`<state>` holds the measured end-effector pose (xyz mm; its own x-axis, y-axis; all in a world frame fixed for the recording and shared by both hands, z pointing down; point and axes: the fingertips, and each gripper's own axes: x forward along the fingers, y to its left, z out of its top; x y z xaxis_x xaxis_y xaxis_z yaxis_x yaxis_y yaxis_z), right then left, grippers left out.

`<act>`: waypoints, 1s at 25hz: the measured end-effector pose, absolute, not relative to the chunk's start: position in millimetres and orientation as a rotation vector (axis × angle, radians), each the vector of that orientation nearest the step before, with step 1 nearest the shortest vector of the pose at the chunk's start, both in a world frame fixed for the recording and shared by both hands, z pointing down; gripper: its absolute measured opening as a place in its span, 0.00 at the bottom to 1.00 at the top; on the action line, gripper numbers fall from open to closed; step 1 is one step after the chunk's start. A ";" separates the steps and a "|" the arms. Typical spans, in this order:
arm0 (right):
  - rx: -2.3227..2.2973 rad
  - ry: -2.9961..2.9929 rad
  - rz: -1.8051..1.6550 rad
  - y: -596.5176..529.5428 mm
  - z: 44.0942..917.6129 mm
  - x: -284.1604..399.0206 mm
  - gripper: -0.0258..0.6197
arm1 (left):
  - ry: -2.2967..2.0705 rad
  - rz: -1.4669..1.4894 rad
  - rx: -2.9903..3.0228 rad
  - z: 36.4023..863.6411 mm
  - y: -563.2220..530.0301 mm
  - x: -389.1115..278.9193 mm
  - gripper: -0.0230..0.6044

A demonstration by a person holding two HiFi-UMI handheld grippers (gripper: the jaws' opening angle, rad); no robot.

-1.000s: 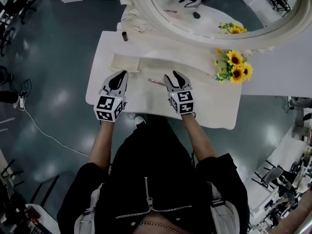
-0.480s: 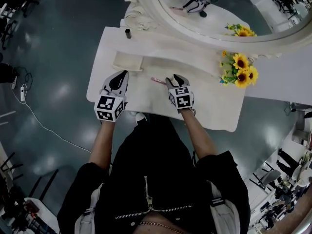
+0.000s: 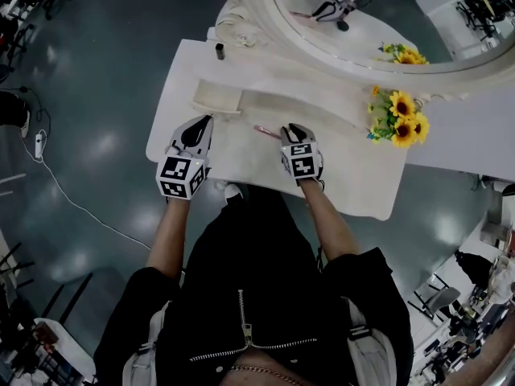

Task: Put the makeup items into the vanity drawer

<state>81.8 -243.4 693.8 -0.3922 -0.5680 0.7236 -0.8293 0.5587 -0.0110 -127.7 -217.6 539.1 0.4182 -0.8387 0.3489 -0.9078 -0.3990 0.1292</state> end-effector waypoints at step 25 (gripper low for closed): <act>0.951 -2.405 0.226 -285.9 588.9 -36.2 0.14 | -1.683 0.252 2.262 532.1 -180.6 -182.4 0.07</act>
<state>-36.2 -285.9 588.9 -0.6061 -0.5843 0.5397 -0.6744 0.7372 0.0407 -182.4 -180.6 532.1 0.2944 -0.9002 0.3210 -0.9547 -0.2620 0.1410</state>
